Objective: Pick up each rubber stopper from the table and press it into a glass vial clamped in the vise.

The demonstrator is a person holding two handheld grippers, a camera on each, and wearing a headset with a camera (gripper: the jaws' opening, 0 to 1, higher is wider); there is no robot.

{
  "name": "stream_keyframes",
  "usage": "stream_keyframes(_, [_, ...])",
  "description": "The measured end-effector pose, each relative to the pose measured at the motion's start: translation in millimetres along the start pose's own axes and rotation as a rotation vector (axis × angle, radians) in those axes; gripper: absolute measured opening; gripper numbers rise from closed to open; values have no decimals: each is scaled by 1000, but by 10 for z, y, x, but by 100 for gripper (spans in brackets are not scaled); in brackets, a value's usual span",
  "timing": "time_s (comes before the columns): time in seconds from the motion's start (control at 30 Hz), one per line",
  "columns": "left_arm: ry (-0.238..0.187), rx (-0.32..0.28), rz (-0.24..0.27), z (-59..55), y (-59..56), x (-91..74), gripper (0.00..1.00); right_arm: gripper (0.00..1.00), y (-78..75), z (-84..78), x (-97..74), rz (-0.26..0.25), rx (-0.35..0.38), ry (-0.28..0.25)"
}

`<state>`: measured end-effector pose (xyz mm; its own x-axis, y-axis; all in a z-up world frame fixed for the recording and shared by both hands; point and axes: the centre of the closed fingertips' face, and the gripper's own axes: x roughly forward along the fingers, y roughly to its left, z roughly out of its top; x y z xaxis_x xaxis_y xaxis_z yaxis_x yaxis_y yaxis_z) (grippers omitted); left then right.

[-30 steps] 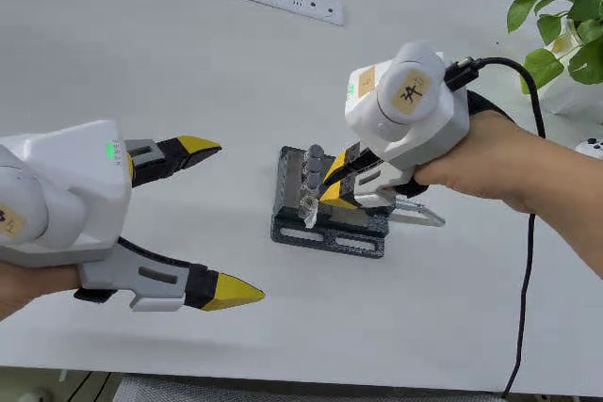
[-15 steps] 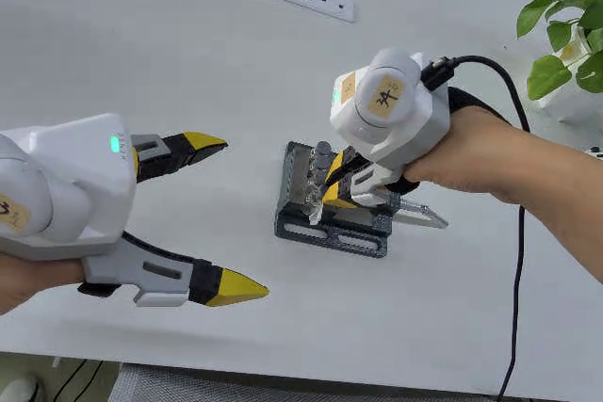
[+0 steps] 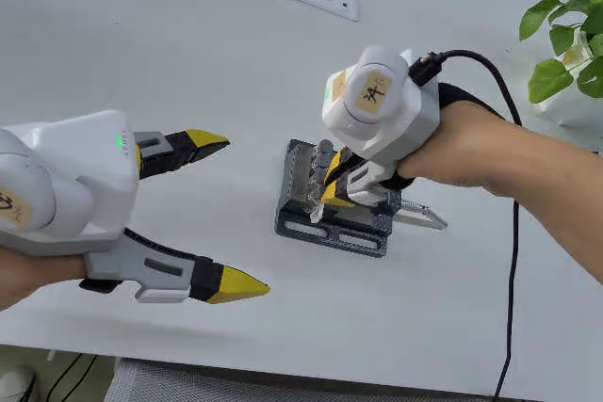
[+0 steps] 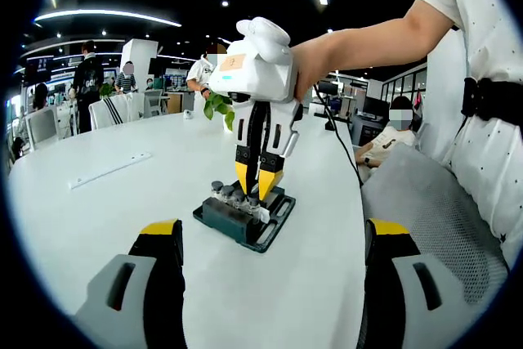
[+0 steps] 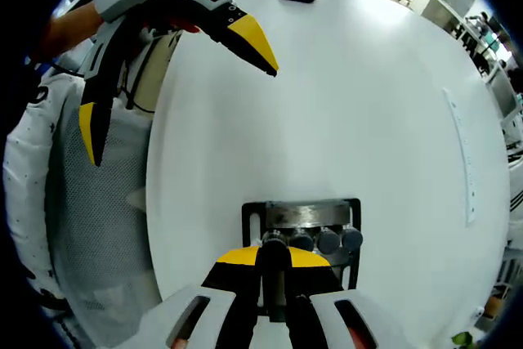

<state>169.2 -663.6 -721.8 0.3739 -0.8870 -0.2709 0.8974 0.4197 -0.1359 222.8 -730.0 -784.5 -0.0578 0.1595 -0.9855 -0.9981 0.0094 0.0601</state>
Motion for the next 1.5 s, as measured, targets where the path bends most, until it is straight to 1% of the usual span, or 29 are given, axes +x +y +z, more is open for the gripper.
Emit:
stream_keyframes(0.13, [-1, -4, 0, -4, 1, 5, 92, 6, 2, -25, -8, 4, 4, 14])
stream_keyframes(0.23, [-3, -4, -2, -1, -6, 11, 91, 5, -9, -27, -6, 7, 25, 12])
stream_keyframes(0.37, [-5, -10, -4, 2, -10, 17, 90, 5, 0, -31, -2, -4, 43, 17])
stream_keyframes(0.43, [-7, -8, -4, 9, -8, 21, 90, 5, 3, -31, -4, -5, 75, 15])
stream_keyframes(0.53, [-10, -8, -3, 24, -7, 24, 90, 5, -32, -31, -5, 4, 98, 6])
stream_keyframes(0.57, [-11, -10, -3, 27, -9, 25, 90, 5, -21, -33, -5, 6, 127, -3])
stream_keyframes(0.73, [-11, -10, -4, 26, -15, 29, 90, 5, -6, -57, -3, -10, 125, -27])
stream_keyframes(0.83, [-11, -9, -5, 34, -14, 33, 90, 5, -9, -39, -7, -19, 125, -37])
stream_keyframes(0.87, [-11, -9, -6, 38, -15, 34, 90, 5, -8, -39, -10, -21, 113, -41])
stream_keyframes(1.07, [-8, -9, -2, 43, -10, 20, 90, 7, -5, -36, -12, -35, 102, -72])
stream_keyframes(1.5, [-6, -13, -4, 28, -23, 19, 89, 8, -9, -33, -18, -41, 116, -94])
